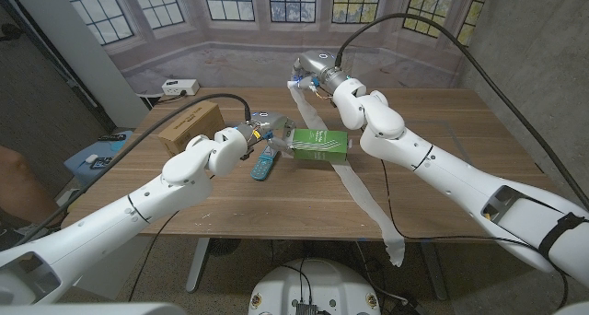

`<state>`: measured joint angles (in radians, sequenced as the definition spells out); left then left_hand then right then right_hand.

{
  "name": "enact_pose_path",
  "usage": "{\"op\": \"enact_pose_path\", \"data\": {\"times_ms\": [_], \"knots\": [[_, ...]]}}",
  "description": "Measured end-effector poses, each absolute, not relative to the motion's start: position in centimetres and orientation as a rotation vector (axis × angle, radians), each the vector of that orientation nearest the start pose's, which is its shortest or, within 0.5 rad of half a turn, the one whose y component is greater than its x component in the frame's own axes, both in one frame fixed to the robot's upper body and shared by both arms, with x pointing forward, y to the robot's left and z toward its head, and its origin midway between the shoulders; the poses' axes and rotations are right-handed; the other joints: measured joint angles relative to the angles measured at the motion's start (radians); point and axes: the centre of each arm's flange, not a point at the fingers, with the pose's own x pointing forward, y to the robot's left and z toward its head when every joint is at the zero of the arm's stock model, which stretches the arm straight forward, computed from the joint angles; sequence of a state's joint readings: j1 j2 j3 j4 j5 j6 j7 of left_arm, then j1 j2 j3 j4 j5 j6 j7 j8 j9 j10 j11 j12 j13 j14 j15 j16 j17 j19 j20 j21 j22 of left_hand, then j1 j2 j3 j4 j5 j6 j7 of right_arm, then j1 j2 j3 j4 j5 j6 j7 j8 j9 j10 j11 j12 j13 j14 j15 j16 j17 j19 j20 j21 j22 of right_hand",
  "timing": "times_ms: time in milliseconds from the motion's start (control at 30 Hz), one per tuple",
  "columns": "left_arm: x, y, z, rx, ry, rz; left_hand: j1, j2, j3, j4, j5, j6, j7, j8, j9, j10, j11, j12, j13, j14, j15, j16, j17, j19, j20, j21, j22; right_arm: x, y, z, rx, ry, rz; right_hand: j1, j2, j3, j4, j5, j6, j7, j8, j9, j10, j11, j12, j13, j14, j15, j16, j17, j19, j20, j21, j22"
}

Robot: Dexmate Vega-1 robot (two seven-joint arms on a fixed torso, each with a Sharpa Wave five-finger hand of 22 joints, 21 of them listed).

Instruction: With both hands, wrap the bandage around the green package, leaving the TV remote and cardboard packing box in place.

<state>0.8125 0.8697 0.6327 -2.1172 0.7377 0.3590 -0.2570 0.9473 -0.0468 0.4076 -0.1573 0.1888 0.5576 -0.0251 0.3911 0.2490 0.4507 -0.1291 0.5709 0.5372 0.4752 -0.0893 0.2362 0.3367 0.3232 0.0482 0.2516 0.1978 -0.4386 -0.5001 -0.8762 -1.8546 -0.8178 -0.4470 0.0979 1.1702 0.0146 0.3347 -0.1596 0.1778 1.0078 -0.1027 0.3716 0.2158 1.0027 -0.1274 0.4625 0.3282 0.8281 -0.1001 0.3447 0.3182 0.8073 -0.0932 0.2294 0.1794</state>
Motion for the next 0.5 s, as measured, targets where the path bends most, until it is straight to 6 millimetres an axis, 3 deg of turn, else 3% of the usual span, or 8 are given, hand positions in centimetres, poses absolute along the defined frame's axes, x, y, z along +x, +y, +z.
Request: {"op": "enact_pose_path", "data": {"times_ms": [500], "knots": [[53.1,16.3,3.4,1.638,-0.643,-0.071,0.0,0.0,-0.001,-0.001,0.0,0.0,0.0,0.004,0.0,0.0,0.0,0.0,0.003,0.0,0.0,0.0,0.0,0.0,0.0,0.0,0.0,52.7,-4.0,14.9,-1.46,-0.943,-0.12,0.009,0.004,-0.003,-0.003,0.004,0.006,0.007,-0.001,0.004,0.006,0.006,0.004,0.004,0.007,-0.004,0.007,0.005,0.003,-0.003,0.0,0.0]]}}
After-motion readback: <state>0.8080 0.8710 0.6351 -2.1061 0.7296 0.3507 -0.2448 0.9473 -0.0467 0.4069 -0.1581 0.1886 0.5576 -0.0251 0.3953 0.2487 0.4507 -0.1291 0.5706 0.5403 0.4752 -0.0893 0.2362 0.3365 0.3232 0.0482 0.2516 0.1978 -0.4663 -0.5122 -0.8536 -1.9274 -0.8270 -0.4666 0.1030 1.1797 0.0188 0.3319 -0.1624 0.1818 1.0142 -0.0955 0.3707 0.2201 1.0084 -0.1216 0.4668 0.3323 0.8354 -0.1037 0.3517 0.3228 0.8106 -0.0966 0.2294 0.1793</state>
